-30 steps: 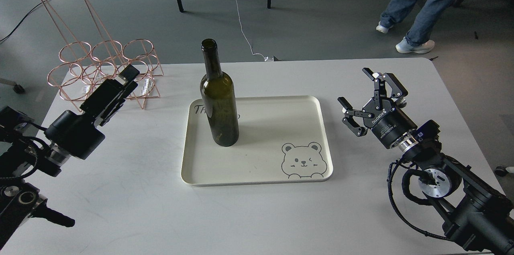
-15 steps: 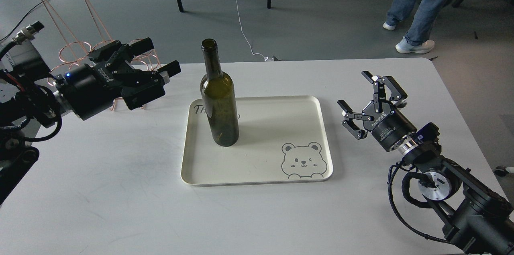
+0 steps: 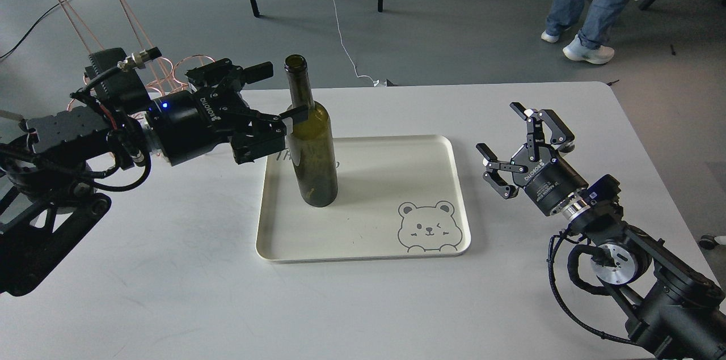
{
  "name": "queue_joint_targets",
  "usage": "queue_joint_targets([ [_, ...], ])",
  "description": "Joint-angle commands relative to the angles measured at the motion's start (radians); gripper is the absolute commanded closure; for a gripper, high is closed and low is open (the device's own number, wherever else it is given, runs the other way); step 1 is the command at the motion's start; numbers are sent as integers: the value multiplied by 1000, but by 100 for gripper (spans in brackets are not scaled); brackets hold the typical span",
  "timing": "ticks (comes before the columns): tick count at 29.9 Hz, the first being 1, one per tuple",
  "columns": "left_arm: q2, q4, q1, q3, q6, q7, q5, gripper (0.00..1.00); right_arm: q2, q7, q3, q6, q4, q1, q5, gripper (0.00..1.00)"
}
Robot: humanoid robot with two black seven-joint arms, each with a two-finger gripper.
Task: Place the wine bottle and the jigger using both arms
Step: 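Reach the left gripper to the wine bottle neck and grasp it, then lift the wine bottle with the left gripper toward the copper rack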
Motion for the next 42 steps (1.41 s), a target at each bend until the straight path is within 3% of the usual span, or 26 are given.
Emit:
queue_joint_targets([
  [1, -42, 46, -35, 43, 0, 0, 0, 2, -1, 0, 0, 0, 1, 0, 0, 2],
  [9, -76, 98, -62, 44, 2, 0, 0, 2, -8, 0, 1, 0, 3, 0, 0, 2],
  [14, -107, 131, -67, 47, 2, 0, 0, 8, -5, 0, 1, 0, 3, 0, 0, 2],
  [18, -115, 143, -68, 53, 2, 0, 0, 24, -3, 0, 3, 0, 4, 0, 0, 2],
  [24, -116, 150, -68, 53, 6, 0, 0, 62, -3, 0, 3, 0, 4, -1, 0, 2],
  [29, -116, 150, -70, 53, 22, 0, 0, 81, 0, 0, 3, 0, 6, -3, 0, 2],
  [37, -112, 140, -111, 50, 20, 0, 0, 84, 0, 0, 3, 0, 4, -1, 0, 2],
  [42, -43, 143, -251, 52, 14, 0, -48, 83, 0, 0, 4, 0, 4, -3, 0, 2],
])
